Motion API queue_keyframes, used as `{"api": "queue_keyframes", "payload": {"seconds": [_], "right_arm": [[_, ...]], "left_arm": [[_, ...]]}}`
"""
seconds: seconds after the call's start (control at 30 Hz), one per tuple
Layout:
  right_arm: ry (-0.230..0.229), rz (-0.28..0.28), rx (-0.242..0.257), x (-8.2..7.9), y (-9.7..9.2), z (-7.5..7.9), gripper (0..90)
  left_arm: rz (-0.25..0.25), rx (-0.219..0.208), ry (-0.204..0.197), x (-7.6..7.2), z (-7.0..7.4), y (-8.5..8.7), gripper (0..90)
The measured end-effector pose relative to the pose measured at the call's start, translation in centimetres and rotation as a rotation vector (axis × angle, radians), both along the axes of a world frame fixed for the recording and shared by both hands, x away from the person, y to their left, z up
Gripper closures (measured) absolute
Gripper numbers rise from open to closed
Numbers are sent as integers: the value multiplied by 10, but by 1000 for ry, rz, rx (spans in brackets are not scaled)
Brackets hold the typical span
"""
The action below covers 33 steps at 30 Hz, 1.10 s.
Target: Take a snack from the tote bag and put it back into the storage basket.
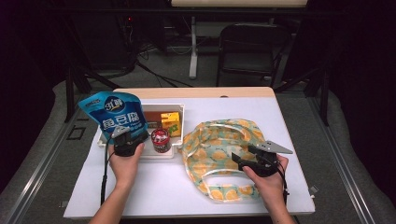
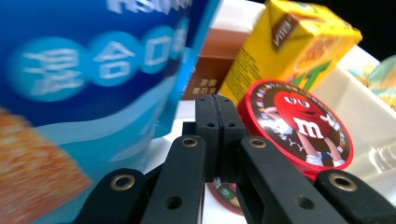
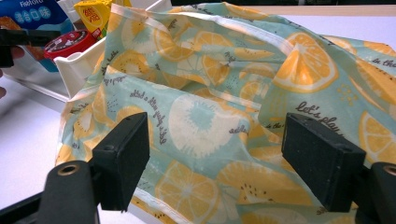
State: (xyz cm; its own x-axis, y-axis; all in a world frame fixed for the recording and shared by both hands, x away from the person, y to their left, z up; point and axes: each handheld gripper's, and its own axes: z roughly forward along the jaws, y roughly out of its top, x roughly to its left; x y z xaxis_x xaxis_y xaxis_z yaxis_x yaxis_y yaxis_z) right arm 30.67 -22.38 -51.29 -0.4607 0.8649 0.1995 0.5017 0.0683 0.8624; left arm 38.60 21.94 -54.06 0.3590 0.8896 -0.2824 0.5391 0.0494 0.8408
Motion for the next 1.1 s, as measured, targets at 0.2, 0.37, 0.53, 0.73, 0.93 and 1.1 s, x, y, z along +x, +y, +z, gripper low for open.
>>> {"api": "queue_keyframes", "payload": {"seconds": [0.2,0.37,0.53,0.73,0.93,1.1], "right_arm": [[3,2,-14,0,1,-1,232],[4,2,-13,0,2,-2,232],[2,2,-11,0,2,-1,232],[-2,-2,-6,0,1,-1,233],[0,2,-13,0,1,-1,232],[-6,-7,-9,-1,-1,1,230]], "left_arm": [[-27,2,-7,-2,3,-11,900],[-54,29,1,-7,3,-22,900],[-101,45,8,-12,-1,-33,900],[-135,56,8,-19,-2,-39,900],[-151,61,5,-25,-1,-40,900],[-150,33,-1,-30,1,-30,884]]}}
